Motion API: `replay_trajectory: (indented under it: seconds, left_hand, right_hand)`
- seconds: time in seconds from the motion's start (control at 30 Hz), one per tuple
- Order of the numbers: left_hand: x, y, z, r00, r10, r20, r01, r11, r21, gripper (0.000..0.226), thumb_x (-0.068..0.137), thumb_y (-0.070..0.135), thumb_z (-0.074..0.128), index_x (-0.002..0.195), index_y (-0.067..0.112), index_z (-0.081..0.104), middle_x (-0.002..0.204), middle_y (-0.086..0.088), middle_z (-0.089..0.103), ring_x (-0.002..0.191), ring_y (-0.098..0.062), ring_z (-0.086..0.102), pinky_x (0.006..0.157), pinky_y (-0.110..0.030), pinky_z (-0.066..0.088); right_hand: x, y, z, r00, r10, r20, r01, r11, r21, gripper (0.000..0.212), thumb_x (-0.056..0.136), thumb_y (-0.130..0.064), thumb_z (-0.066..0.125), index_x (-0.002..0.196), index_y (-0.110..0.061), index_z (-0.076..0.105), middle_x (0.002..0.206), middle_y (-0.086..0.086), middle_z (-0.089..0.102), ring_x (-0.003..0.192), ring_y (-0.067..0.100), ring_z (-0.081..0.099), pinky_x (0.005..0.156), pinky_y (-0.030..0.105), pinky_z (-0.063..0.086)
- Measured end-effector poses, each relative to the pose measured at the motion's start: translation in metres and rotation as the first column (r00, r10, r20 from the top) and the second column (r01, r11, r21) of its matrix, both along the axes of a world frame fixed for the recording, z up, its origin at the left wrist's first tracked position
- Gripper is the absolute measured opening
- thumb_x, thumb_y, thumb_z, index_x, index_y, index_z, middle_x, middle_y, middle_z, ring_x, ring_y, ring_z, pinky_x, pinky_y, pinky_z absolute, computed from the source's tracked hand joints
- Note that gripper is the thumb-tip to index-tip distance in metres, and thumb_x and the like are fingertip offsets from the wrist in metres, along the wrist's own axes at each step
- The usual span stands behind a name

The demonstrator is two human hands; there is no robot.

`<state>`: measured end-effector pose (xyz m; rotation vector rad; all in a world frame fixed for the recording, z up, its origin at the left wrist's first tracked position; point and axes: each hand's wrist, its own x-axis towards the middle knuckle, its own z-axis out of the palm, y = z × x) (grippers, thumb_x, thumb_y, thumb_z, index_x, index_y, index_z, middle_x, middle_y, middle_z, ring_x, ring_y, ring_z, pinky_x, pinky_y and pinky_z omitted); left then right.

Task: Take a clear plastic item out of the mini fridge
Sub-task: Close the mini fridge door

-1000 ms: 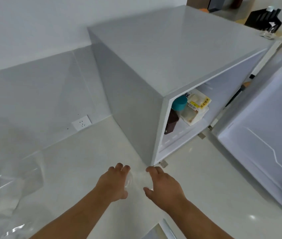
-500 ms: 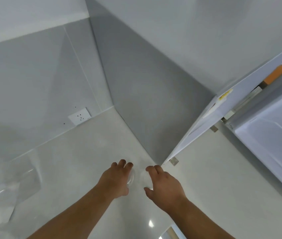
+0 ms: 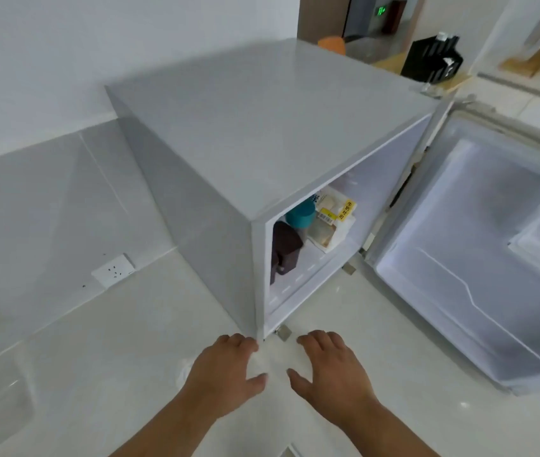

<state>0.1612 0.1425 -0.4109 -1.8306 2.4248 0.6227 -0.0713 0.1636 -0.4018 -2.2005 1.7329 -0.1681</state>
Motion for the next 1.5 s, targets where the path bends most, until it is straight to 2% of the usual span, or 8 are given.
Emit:
replay_trajectory:
  seconds: [0.17,0.43,0.73,0.9,1.07,1.2,1.33,1.5]
  left_hand:
    - [-0.088,-0.022,0.068,0.993,-0.052,-0.104,0.028,0.975,-0.22,0.064,0.081,0.079,0.044,0.128,0.038,0.058,0.122,0.018,0.067,0.108,-0.007,0.06,0.091,-0.029,0.056]
    - [-0.199,-0.072,0.226,0.958,-0.257,-0.131,0.121,0.772,-0.624,0.074,0.09,0.076,0.04,0.144,0.028,0.054,0.153,-0.002,0.056,0.137,-0.026,0.053,0.109,-0.044,0.049]
    - [-0.236,-0.106,0.366,0.96,-0.269,-0.075,0.098,0.574,-0.813,0.084,0.088,0.085,0.034,0.151,0.03,0.043,0.163,-0.007,0.043,0.149,-0.031,0.039,0.12,-0.054,0.035]
    - [-0.236,-0.117,0.405,0.964,-0.254,-0.074,0.067,0.505,-0.86,0.083,0.089,0.085,0.037,0.149,0.029,0.046,0.162,-0.006,0.046,0.148,-0.032,0.042,0.116,-0.055,0.038]
    - [-0.219,-0.131,0.406,0.977,-0.209,-0.033,0.085,0.532,-0.842,0.084,0.088,0.085,0.036,0.148,0.027,0.05,0.159,-0.007,0.049,0.144,-0.031,0.047,0.114,-0.053,0.041]
    - [-0.189,-0.148,0.373,0.993,-0.11,0.049,0.109,0.654,-0.748,0.089,0.085,0.085,0.03,0.15,0.028,0.049,0.158,-0.005,0.05,0.143,-0.027,0.047,0.115,-0.049,0.04]
    - [-0.159,-0.165,0.329,0.99,-0.061,0.127,0.127,0.775,-0.62,0.084,0.086,0.085,0.033,0.149,0.032,0.05,0.16,0.001,0.049,0.141,-0.024,0.048,0.113,-0.044,0.042]
    - [-0.145,-0.178,0.305,0.994,-0.095,-0.045,0.058,0.85,-0.524,0.054,0.095,0.06,0.053,0.14,0.03,0.058,0.143,0.003,0.064,0.124,-0.023,0.058,0.1,-0.044,0.051]
  right_hand:
    - [-0.071,-0.01,0.071,0.992,-0.128,-0.009,0.125,0.979,-0.162,0.07,0.09,-0.072,0.038,0.146,-0.03,0.046,0.15,-0.007,0.048,0.143,0.019,0.034,0.117,0.036,0.034]
    - [-0.161,-0.035,0.217,0.955,-0.295,0.028,0.27,0.826,-0.494,0.07,0.096,-0.066,0.032,0.147,-0.022,0.051,0.151,0.001,0.051,0.145,0.026,0.037,0.12,0.042,0.032]
    - [-0.225,-0.041,0.355,0.916,-0.402,0.005,0.295,0.662,-0.689,0.079,0.095,-0.076,0.02,0.161,-0.034,0.015,0.171,0.001,0.017,0.158,0.025,-0.002,0.126,0.046,0.0]
    - [-0.235,-0.05,0.392,0.903,-0.429,0.021,0.3,0.595,-0.746,0.079,0.094,-0.078,0.02,0.16,-0.036,0.012,0.17,0.001,0.019,0.157,0.026,0.003,0.126,0.049,0.006]
    - [-0.252,-0.056,0.384,0.877,-0.481,0.009,0.355,0.634,-0.687,0.078,0.096,-0.073,0.02,0.161,-0.031,0.019,0.169,0.005,0.023,0.157,0.03,0.008,0.126,0.049,0.007]
    - [-0.282,-0.05,0.346,0.822,-0.564,-0.078,0.452,0.729,-0.514,0.074,0.098,-0.067,0.025,0.161,-0.028,0.02,0.168,0.005,0.024,0.156,0.032,0.011,0.125,0.052,0.014]
    - [-0.302,-0.043,0.311,0.787,-0.598,-0.149,0.506,0.765,-0.398,0.063,0.099,-0.062,0.027,0.152,-0.028,0.034,0.156,0.003,0.042,0.142,0.031,0.036,0.114,0.051,0.034]
    - [-0.312,-0.036,0.284,0.761,-0.624,-0.179,0.544,0.764,-0.348,0.047,0.107,-0.045,0.023,0.152,-0.034,0.035,0.147,-0.002,0.052,0.122,0.029,0.053,0.096,0.046,0.044]
